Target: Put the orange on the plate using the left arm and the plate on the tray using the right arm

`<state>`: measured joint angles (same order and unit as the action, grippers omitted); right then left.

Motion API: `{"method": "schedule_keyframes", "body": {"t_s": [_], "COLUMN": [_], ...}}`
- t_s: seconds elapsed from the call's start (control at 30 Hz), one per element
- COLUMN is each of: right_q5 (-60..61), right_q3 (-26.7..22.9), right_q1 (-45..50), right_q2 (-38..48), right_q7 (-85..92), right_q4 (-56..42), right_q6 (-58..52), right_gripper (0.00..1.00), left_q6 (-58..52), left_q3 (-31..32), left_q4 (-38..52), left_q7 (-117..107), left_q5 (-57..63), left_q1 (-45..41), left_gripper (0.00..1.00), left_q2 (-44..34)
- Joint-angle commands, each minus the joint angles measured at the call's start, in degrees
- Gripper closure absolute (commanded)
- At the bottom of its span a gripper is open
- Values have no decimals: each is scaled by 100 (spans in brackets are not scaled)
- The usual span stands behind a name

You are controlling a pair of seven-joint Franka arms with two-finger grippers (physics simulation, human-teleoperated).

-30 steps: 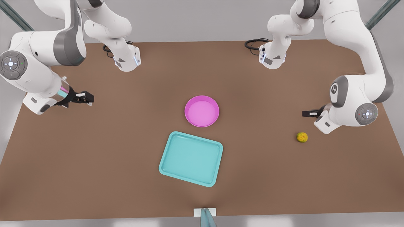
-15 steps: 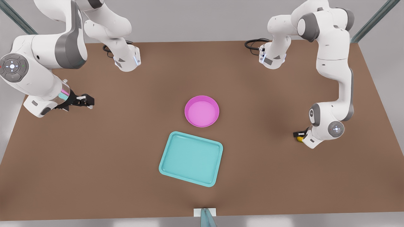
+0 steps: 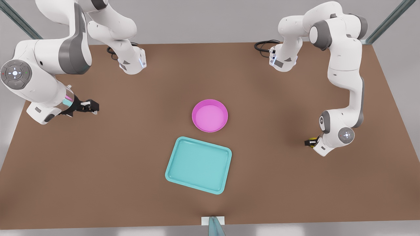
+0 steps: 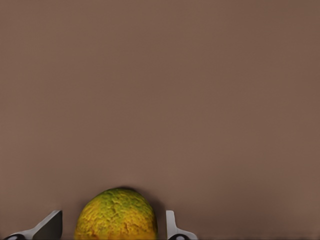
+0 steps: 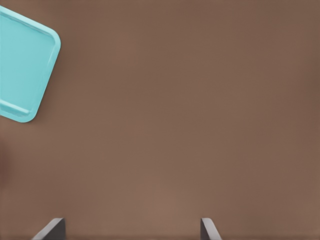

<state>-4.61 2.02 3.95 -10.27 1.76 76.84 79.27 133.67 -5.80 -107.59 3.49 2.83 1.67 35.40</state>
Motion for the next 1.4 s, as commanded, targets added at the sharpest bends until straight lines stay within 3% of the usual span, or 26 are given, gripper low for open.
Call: {"method": "schedule_keyframes", "body": {"t_s": [0.0, 0.33, 0.37, 0.47, 0.5, 0.63, 0.73, 0.8, 0.87, 0.97, 1.07, 1.2, 1.27, 1.37], "right_q5": [4, 4, 4, 12, 12, 12, 12, 12, 12, 12, 12, 12, 12, 118], "right_q3": [0, 0, 0, 0, 0, 0, 0, 0, 0, 0, 0, 0, 0, 17], "right_q1": [0, 0, 0, -9, -9, -9, -9, -9, -9, -9, -9, -9, -9, 35], "right_q2": [7, -36, -36, -36, -36, -45, -45, -45, -37, -28, -28, -36, -36, -45], "right_q7": [9, 44, 44, 53, 53, 53, 53, 53, 53, 53, 53, 53, 53, 26], "right_q4": [-3, -3, -3, -3, -3, 6, 6, 6, 6, 6, -3, 6, 6, 463], "right_q6": [0, 0, 0, -8, -8, -8, -8, -8, -8, -8, 0, 0, 0, 308], "right_gripper": [0, 0, 0, 0, 0, 0, 0, 0, 0, 0, 0, 0, 0, 0], "left_q6": [-351, -78, -52, 80, 80, 80, -271, -938, -2011, -2188, -2135, -1907, -1801, -1871], "left_q3": [0, 0, 0, 0, 0, 0, 79, 96, 684, 1836, 1845, 1880, 1907, 1872], "left_q4": [1, 45, 45, 45, 45, 45, 28, 1, 89, 432, 1241, 1531, 1522, 1303], "left_q7": [73, 73, 73, 73, 73, 73, -269, -981, -1411, -3643, -5288, -5877, -5886, -5833], "left_q5": [15, -20, -20, -20, -20, -20, -20, -37, -275, -275, -450, -653, -653, -609], "left_q1": [0, 0, 0, 0, 0, 0, -79, -816, -1230, -2143, -3471, -3691, -3700, -3647], "left_gripper": [0, 0, 7, 12, 21, 31, 30, 30, 30, 29, 29, 28, 0, 0], "left_q2": [-15, 81, 81, 90, 81, 81, -147, -612, -912, -815, -218, 178, 222, 73]}}
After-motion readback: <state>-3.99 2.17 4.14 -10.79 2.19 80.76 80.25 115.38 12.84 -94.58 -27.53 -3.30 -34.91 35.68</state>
